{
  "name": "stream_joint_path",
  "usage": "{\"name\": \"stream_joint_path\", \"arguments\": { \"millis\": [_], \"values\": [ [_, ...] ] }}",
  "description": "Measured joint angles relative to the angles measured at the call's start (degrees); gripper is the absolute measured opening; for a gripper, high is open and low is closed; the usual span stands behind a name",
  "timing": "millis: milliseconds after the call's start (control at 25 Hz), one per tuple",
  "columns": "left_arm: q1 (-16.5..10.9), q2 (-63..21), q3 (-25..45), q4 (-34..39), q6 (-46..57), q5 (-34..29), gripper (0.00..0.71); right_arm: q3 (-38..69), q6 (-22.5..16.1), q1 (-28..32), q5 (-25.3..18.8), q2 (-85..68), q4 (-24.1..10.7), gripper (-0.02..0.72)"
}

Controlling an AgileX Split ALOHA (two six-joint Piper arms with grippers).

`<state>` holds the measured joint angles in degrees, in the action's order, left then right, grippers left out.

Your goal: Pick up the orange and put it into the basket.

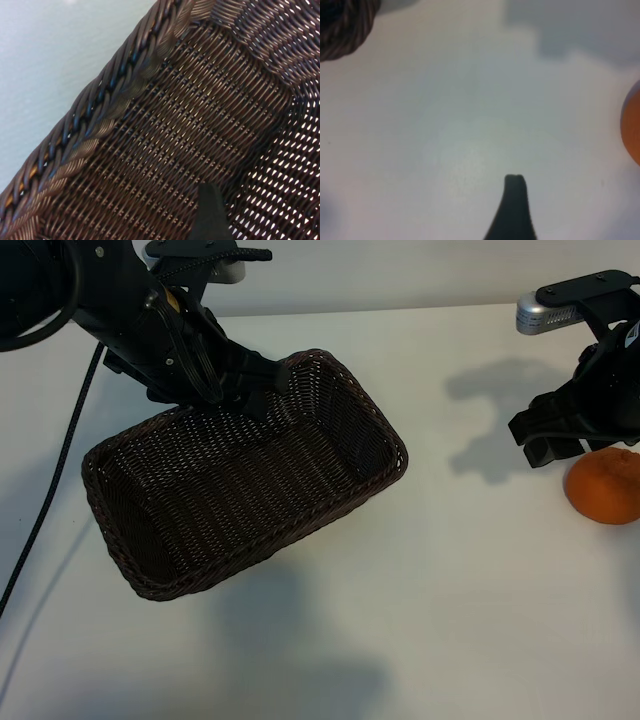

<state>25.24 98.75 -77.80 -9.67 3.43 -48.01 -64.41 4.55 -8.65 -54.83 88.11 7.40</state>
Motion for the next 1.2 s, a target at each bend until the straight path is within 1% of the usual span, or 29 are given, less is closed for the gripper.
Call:
{"name": "stream_joint_path", "arguments": {
  "millis": [800,1200],
  "values": [
    [0.0,0.0,0.0,0.0,0.0,0.0,0.53,0.0,0.0,0.0,0.0,0.0,0.0,0.584],
    [0.0,0.0,0.0,0.0,0.0,2.5,0.53,0.0,0.0,0.0,0.0,0.0,0.0,0.584]
  ]
}}
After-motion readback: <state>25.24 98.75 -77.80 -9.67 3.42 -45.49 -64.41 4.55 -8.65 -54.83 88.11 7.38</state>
